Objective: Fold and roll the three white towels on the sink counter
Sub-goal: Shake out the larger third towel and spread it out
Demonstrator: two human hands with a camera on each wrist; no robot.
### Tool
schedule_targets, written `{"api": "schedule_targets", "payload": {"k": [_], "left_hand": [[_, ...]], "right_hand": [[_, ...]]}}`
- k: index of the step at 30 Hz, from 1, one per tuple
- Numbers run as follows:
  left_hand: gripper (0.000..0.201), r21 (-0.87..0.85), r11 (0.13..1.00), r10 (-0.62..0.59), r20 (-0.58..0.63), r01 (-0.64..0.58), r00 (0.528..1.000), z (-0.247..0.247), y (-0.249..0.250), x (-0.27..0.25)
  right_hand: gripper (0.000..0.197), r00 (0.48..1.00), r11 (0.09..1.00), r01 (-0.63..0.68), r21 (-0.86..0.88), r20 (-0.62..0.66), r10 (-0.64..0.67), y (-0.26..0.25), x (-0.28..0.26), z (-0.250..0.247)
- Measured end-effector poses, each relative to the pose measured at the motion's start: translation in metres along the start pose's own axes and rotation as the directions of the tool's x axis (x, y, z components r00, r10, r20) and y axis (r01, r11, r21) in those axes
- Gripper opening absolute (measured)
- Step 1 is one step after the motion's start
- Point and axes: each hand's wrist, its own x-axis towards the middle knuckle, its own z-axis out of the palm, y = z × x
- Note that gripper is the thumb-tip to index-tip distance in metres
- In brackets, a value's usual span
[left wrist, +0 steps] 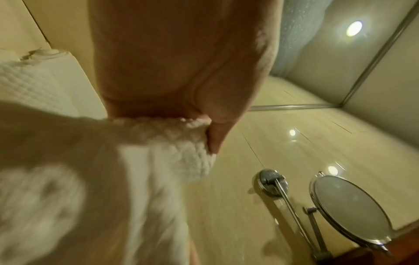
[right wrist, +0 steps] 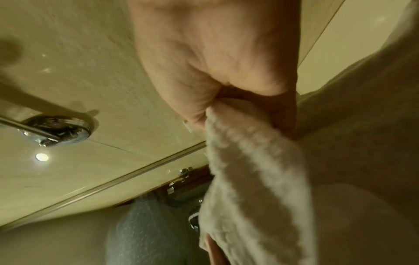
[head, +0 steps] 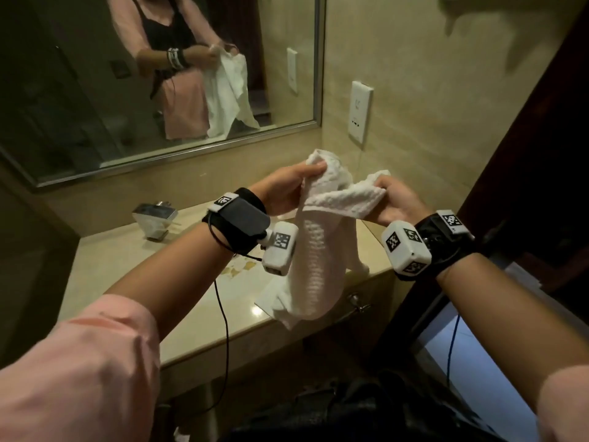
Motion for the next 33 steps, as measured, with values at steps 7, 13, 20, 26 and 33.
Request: {"api": "schedule_targets", "payload": {"k": [7, 13, 20, 26, 33], "left_hand": [[0.010, 0.104, 0.986, 0.162, -0.394, -0.131, 0.905, -0.049, 0.005, 0.030], [0.035, 0.337, 0.936, 0.214, -0.308, -0.104, 0.927, -0.074, 0.004, 0.041], [0.015, 0.719, 0.661, -0.085, -0.213, 0.216, 0.973, -0.077, 0.001, 0.063], [0.018, 0.960, 0.238, -0.485, -0.013, 0.146, 0.875, -0.031, -0.023, 0.085], [0.098, 0.630, 0.773, -0.230, 0.390, -0.076, 0.892, 0.035, -0.027, 0.107]], "right_hand": [[0.048, 0.982, 0.989, 0.141, -0.038, -0.120, -0.145, -0.016, -0.001, -0.019], [0.024, 0.949, 0.966, 0.258, 0.019, -0.191, -0.250, -0.031, 0.004, -0.033], [0.023, 0.938, 0.949, 0.315, -0.024, -0.144, -0.315, -0.043, -0.001, -0.045], [0.020, 0.897, 0.913, 0.396, -0.098, -0.171, -0.407, -0.050, -0.007, -0.043], [0.025, 0.866, 0.872, 0.472, -0.128, -0.120, -0.486, -0.052, -0.027, -0.040]]}}
